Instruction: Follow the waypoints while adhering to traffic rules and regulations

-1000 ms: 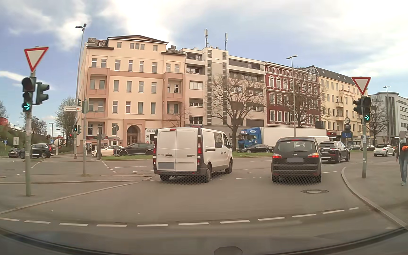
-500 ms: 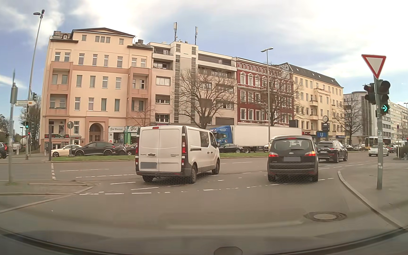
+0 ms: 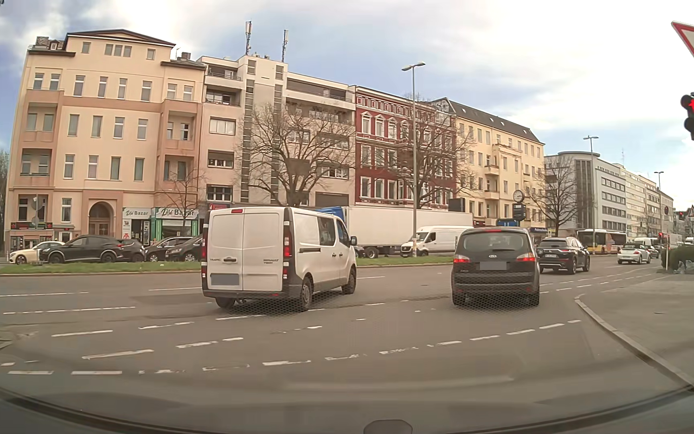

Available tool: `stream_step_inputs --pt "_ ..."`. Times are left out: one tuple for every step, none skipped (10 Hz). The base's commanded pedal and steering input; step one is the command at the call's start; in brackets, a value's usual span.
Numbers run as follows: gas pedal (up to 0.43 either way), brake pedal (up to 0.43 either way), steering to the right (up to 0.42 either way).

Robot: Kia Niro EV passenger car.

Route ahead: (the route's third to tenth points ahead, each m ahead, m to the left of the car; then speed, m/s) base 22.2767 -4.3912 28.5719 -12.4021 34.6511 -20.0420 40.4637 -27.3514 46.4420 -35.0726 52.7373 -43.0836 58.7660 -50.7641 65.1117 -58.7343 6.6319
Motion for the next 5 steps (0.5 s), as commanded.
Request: stream_step_inputs --pt "0.067 0.0 0.134" --pt "0.079 0.0 0.134" --pt "0.087 0.0 0.134" --pt "0.098 0.0 0.133" --pt "0.11 0.0 0.133"
